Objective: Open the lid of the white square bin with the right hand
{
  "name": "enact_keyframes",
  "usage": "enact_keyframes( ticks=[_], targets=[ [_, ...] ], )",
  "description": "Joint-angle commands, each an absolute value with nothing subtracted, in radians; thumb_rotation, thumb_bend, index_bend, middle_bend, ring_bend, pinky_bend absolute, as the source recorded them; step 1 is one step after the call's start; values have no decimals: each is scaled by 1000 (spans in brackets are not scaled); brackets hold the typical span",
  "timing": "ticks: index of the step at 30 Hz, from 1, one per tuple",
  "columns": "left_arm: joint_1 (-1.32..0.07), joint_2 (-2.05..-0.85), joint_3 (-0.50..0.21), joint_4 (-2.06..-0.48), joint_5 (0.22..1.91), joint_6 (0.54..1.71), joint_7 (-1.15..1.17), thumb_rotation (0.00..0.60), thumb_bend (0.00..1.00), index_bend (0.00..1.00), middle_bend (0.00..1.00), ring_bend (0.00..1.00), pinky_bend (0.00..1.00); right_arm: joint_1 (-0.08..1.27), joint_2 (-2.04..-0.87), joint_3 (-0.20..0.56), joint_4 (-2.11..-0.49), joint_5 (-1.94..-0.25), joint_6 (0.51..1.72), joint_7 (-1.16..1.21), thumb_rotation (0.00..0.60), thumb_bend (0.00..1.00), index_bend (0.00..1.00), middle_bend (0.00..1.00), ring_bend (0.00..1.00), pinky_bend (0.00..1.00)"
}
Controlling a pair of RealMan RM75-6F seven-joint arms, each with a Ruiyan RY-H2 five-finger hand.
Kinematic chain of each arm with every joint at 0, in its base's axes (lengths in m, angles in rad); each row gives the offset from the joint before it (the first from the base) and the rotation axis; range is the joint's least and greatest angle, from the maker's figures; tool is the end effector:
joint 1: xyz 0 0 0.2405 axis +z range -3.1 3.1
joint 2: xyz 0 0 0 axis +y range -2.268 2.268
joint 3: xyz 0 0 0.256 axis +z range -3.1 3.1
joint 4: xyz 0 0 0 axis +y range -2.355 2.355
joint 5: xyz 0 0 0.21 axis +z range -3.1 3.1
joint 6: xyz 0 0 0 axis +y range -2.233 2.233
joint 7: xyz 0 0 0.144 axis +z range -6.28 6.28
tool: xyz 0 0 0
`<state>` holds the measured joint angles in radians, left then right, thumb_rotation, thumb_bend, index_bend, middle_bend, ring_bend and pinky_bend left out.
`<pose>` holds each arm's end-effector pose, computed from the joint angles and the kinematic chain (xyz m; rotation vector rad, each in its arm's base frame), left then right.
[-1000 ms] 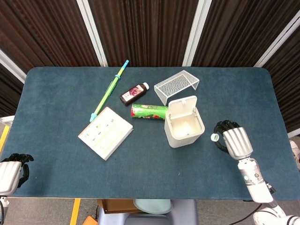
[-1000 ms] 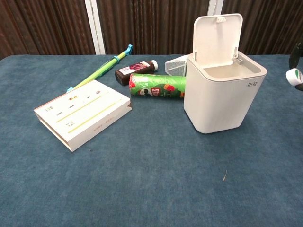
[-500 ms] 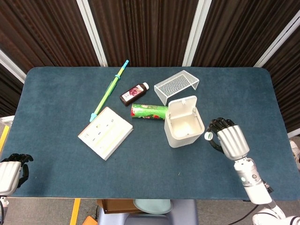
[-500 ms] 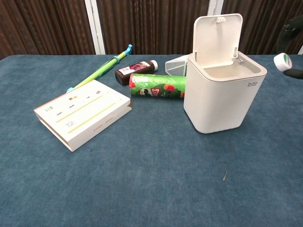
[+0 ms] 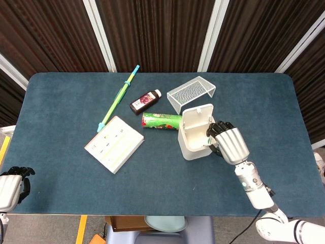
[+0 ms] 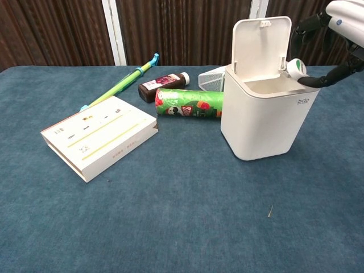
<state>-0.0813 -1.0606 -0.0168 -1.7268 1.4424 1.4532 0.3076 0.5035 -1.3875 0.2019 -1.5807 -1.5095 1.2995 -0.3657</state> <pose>-0.3052 0.1710 0.1612 -1.4641 -0.7855 -0.6450 -0.1706 -0.3058 0.0760 1.6738 -0.5257 1.1147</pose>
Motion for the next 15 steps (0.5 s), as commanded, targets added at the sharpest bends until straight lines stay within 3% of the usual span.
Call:
enact_keyframes(
  ticks=[1,9,15],
  targets=[
    [-81,-1061,-16,-1726,1441,1452,308,600,728,438,433,329,540,511,-1389,210,-1580,-1489,1288,-383,600,353,617,503,432,570],
    [-84,-1063,-17,-1725,1433,1445,317,600,728,438,432,329,540,563,-1415,244,-1558,-1399,1213,-452,600,353,583,503,429,573],
    [-82,-1061,-17,-1727,1434,1448,313,600,728,438,432,329,540,562,-1392,240,-1607,-1349,1196,-503,600,335,382,455,320,576]
  ],
)
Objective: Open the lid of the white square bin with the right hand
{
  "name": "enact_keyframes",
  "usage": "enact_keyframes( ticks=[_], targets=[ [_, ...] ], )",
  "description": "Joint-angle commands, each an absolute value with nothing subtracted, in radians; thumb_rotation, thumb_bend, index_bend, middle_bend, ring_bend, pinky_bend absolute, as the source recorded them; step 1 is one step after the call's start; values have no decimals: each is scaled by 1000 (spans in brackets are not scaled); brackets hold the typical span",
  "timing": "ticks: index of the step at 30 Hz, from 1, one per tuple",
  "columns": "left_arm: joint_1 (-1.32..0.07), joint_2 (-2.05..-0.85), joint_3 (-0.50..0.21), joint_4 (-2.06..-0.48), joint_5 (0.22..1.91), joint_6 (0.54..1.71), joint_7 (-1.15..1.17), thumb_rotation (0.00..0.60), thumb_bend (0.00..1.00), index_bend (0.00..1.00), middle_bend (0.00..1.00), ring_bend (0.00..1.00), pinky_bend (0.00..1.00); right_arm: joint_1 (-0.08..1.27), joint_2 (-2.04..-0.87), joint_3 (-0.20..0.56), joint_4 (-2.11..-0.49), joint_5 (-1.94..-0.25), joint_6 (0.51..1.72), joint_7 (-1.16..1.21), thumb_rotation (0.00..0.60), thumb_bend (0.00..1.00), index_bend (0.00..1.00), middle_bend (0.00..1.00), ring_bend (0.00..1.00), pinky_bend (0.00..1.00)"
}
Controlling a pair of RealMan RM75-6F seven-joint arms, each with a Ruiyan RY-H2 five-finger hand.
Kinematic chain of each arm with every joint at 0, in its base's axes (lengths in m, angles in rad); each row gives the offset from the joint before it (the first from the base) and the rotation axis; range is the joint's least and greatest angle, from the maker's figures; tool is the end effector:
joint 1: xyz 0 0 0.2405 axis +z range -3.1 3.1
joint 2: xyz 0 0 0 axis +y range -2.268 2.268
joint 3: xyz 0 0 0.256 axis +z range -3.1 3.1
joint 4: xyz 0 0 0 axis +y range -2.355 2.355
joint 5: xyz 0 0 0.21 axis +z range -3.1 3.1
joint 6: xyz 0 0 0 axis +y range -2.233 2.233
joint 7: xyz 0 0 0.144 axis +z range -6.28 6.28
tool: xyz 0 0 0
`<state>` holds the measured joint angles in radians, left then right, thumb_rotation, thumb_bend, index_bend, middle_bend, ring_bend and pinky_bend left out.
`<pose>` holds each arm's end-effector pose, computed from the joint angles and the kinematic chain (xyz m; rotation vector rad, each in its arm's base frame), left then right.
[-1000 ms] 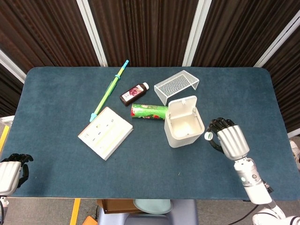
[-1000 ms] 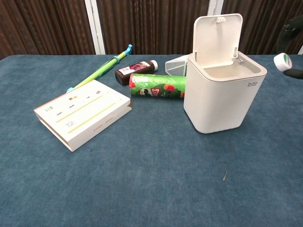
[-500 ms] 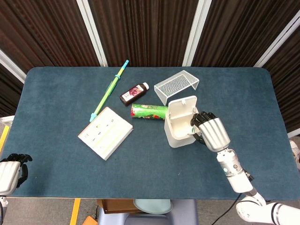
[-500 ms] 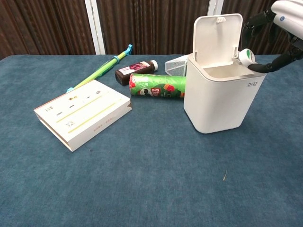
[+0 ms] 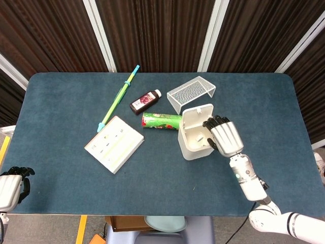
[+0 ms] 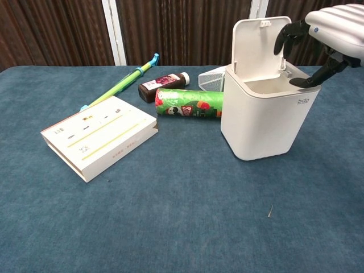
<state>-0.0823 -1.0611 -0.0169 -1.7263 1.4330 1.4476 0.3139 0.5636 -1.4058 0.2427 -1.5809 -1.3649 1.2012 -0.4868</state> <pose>-0.3066 0.1712 0.1608 -1.4630 -0.7887 -0.6329 -0.1633 -0.3287 0.0666 1.6874 -0.5459 0.9925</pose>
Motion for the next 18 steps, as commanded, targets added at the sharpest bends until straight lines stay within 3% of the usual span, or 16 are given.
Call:
enact_keyframes(
  ticks=[1,4,8,18],
  targets=[
    [-82,-1060,-16,-1727,1435,1449,313,600,728,438,432,329,540,561,-1387,238,-1615,-1349,1198,-502,600,304,348,422,292,570],
    [-82,-1060,-16,-1729,1437,1450,313,600,728,438,432,329,540,553,-1369,228,-1646,-1355,1207,-498,600,196,302,344,222,488],
    [-81,-1059,-15,-1729,1439,1452,315,600,727,438,432,329,540,527,-1333,204,-1701,-1380,1236,-491,600,138,277,265,149,346],
    [-74,-1055,-16,-1740,1454,1475,318,600,728,438,432,329,540,339,-1146,59,-1876,-1359,1380,-651,600,189,261,251,137,249]
  ],
)
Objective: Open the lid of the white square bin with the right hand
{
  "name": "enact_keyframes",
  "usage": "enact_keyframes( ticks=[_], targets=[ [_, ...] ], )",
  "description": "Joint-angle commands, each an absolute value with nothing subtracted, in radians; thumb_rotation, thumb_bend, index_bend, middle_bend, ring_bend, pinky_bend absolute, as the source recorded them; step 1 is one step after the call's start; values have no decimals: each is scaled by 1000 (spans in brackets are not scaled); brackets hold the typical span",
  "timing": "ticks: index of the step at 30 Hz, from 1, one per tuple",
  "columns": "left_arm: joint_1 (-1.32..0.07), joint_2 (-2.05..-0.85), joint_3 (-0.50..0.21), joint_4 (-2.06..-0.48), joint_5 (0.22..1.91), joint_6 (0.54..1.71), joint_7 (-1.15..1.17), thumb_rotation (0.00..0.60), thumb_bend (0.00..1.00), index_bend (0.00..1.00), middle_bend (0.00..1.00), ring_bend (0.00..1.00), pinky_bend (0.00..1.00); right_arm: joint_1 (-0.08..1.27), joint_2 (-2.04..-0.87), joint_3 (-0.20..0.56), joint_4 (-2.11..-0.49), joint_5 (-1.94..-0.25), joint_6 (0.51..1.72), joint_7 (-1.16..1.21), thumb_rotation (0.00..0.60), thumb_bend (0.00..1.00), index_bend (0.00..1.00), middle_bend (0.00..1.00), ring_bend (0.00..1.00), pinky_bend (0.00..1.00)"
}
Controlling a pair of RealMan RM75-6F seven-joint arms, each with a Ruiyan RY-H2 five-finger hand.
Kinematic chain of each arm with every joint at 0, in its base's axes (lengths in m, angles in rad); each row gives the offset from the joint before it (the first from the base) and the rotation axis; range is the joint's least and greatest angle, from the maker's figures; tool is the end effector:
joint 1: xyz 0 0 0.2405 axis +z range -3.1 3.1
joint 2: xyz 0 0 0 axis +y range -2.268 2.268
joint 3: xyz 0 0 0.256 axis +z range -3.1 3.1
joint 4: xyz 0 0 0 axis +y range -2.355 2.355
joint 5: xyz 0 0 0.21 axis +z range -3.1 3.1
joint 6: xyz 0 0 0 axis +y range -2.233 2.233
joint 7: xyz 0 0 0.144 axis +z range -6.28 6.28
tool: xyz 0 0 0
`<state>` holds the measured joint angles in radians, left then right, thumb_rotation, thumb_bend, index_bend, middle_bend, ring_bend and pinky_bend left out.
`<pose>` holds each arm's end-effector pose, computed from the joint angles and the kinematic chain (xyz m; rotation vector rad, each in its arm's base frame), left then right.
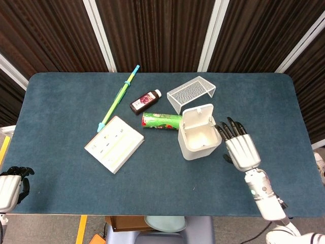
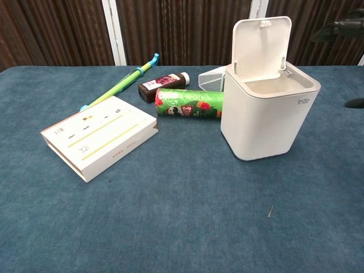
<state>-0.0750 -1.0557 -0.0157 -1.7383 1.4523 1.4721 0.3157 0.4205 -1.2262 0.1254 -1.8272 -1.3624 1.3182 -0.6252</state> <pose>-0.3022 0.1689 0.1636 -1.4580 -0.7716 -0.6537 -0.1923 -0.2679 0.1024 1.6694 -0.5569 0.8299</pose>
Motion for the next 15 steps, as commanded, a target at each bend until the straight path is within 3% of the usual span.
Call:
enact_keyframes(
  ticks=[1,7,15],
  targets=[
    [-73,-1055,-16,-1741,1455,1477,320,600,728,438,432,329,540,322,-1132,47,-1875,-1358,1387,-636,600,189,248,242,128,231],
    [-66,-1056,-18,-1746,1457,1493,333,600,728,438,432,329,541,239,-1085,1,-1794,-1348,1411,-477,600,193,130,154,47,174],
    [-64,-1069,-21,-1742,1443,1492,361,600,727,435,432,329,545,178,-1186,20,-1534,-1392,1490,-289,600,193,113,126,20,131]
  ],
)
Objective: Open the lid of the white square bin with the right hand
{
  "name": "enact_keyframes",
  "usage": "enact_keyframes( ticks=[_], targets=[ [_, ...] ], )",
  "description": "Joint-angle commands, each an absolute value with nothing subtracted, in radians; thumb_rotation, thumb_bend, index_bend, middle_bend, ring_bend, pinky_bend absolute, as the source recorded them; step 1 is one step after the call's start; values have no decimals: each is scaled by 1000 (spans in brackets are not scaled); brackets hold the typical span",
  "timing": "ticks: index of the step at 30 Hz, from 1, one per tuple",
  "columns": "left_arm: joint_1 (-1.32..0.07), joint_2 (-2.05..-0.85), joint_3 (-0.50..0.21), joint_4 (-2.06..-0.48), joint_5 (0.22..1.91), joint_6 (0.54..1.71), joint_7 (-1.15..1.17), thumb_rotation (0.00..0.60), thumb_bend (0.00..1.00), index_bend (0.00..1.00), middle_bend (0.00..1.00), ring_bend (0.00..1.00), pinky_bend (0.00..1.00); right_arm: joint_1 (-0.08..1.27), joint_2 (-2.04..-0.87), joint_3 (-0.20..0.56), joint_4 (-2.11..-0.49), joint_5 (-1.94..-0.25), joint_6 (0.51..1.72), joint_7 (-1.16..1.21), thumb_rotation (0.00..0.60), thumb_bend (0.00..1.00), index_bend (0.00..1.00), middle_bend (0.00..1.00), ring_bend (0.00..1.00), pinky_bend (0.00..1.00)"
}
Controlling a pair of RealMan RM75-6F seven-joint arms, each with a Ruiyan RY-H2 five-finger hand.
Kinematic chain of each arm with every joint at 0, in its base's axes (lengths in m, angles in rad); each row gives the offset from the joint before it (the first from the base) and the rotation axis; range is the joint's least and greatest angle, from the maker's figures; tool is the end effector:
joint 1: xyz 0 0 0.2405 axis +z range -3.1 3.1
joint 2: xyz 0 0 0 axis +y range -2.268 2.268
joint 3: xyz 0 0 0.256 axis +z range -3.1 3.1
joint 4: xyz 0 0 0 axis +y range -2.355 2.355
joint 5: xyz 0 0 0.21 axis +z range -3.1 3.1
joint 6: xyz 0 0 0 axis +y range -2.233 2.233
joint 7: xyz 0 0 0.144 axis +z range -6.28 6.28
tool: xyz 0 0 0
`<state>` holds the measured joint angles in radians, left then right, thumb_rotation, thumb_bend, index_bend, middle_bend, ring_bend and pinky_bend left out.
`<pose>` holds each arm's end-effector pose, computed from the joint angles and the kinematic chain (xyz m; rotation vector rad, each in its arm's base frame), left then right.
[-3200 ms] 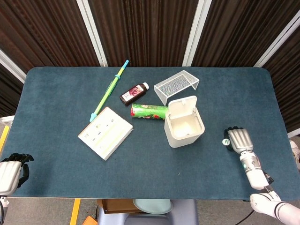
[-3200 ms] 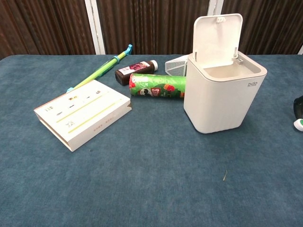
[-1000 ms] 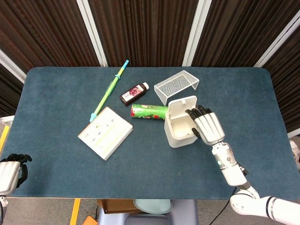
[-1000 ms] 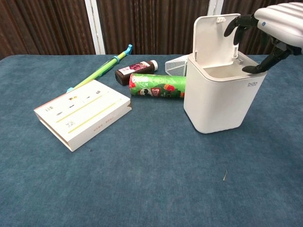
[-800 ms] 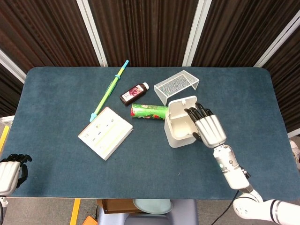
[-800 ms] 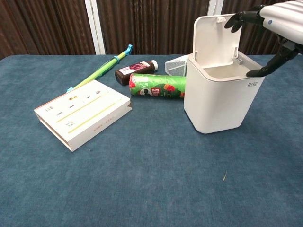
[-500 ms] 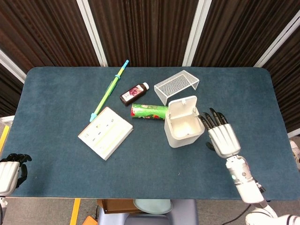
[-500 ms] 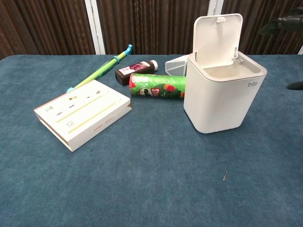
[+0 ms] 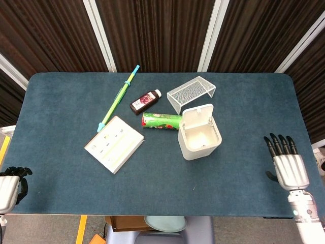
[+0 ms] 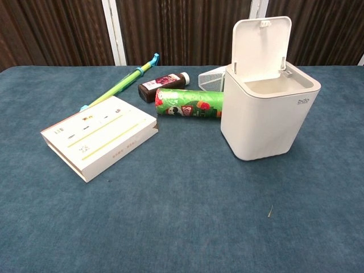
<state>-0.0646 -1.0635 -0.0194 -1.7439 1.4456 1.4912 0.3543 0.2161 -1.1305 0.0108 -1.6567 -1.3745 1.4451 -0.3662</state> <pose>-0.3018 0.1665 0.1640 -1.4422 -0.7484 -0.6342 -0.2978 -0.2114 0.1468 1.4996 -0.6927 0.6556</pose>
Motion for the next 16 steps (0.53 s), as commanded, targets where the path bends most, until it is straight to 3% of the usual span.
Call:
enact_keyframes(
  ticks=[1,16],
  targets=[
    [-64,-1072,-23,-1740,1441,1494,365,600,727,432,432,329,546,175,-1199,29,-1519,-1383,1492,-275,600,193,113,125,19,127],
    [-69,-1082,-29,-1724,1419,1475,351,600,728,418,429,329,562,175,-1194,43,-1489,-1397,1433,-216,600,194,113,123,11,117]
  ],
)
